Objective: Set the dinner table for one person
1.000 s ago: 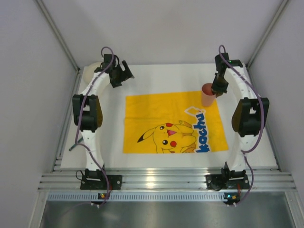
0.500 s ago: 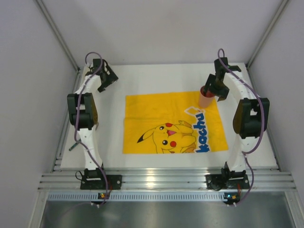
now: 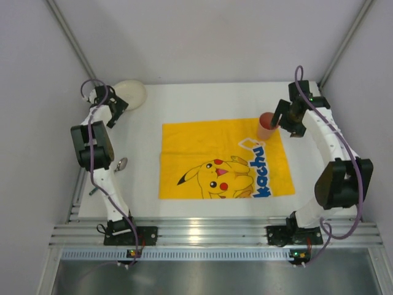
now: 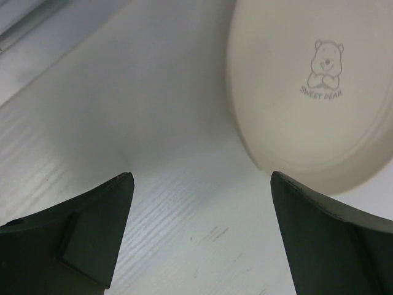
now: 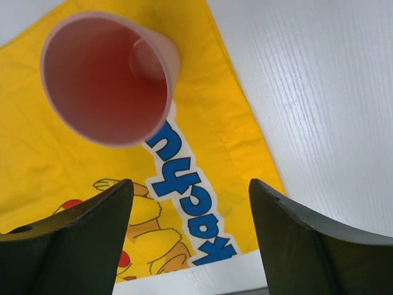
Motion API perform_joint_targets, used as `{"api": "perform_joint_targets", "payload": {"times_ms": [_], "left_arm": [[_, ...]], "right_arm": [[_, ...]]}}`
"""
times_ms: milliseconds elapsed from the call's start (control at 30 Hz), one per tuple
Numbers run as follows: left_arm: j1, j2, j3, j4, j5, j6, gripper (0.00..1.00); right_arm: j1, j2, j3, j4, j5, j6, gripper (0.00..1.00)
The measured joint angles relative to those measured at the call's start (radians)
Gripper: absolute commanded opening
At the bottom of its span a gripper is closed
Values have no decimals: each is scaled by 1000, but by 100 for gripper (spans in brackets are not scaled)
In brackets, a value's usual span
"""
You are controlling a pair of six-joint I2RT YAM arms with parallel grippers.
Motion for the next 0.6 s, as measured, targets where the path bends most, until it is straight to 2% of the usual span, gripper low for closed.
{"api": "perform_joint_targets", "payload": {"times_ms": [200,367,467,533,600], "left_arm": [[29,6,10,43,6,-56,98],[26,95,129,58,38,-101,94],[24,160,204,70,54,-118,88],[24,194,249,74,61,-134,78],[24,226,292,76,71,-146,64]], "right_arm": [[0,-130,-35,3,6,-1,76],[0,-135,-43,0,11,-3,76],[0,-135,-44,-4,11,-12,76],[0,-135,-44,-4,11,-19,76],[-1,-135,-44,-6,11,-27,76]]}}
